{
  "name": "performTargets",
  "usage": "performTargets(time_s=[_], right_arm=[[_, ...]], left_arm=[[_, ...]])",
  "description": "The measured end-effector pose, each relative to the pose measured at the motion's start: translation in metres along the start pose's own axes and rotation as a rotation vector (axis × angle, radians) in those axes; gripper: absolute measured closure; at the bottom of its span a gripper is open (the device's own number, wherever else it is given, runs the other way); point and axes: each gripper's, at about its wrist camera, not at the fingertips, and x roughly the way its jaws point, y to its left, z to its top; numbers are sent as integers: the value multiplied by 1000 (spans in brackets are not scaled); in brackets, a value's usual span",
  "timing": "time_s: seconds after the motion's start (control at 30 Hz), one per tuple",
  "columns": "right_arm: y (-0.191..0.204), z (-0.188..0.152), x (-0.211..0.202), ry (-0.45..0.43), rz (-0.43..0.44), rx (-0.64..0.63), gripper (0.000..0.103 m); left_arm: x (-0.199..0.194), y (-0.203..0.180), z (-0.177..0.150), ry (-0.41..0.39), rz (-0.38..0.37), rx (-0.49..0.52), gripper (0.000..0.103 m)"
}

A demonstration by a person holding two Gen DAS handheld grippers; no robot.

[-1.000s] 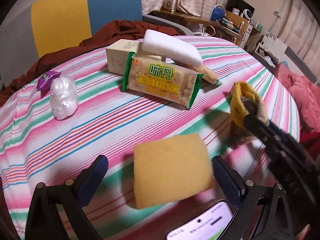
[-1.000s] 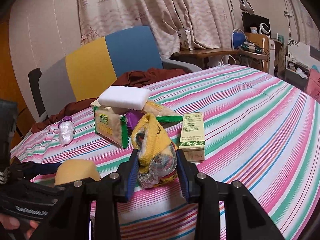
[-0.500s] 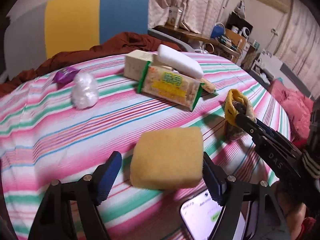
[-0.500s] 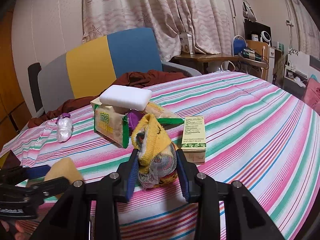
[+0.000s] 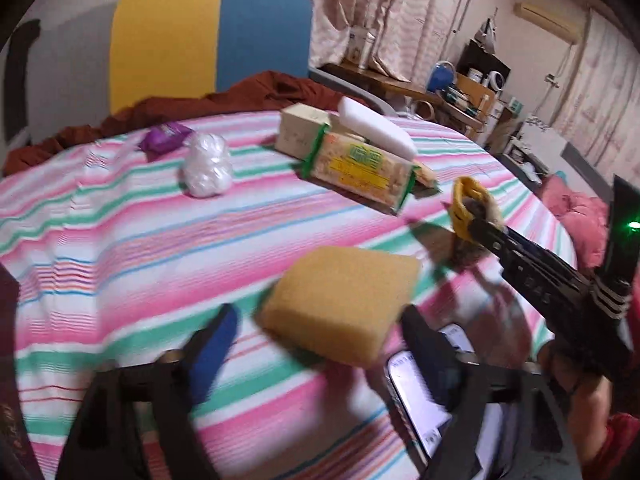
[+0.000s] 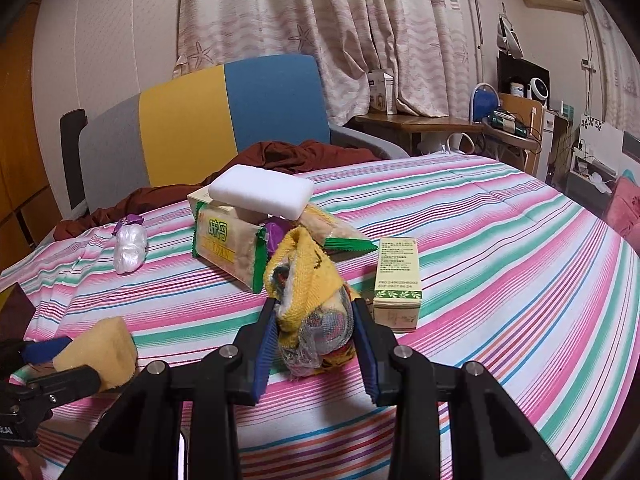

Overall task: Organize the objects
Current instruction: 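Grasp a third yellow sponge with the left tool while the right tool holds the cloth, then carry sponge and cloth over the gold tray and release both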

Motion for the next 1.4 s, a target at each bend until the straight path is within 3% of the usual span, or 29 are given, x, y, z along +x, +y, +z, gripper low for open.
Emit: performTargets(time_s=[0.03, 0.3, 0.4, 0.47, 0.63, 1.0, 1.17, 1.4], right_arm=[[1, 0, 1, 1, 0, 0, 67], [-1, -1, 1, 3, 9, 10, 67], [-2, -1, 1, 4, 13, 16, 67], [-2, -1, 0, 4, 13, 17, 67], [-2, -1, 0, 3, 13, 18, 67], [-1, 0, -2, -7, 10, 9, 67], [4, 0, -10, -41, 24, -17, 67], [29, 8, -25, -56, 59, -127, 68]], left_arm=[[0, 0, 2, -6, 1, -1, 0], [24, -4, 18, 44, -33, 16, 0], [30, -17, 18, 67, -40, 78, 14], [32, -26, 15, 77, -40, 126, 32], [28, -24, 8, 96, -64, 102, 37], [-50, 20, 6, -49, -106, -109, 37], [-97, 46, 2, -132, -44, -148, 37], [-140, 105, -13, -178, 47, -241, 37]])
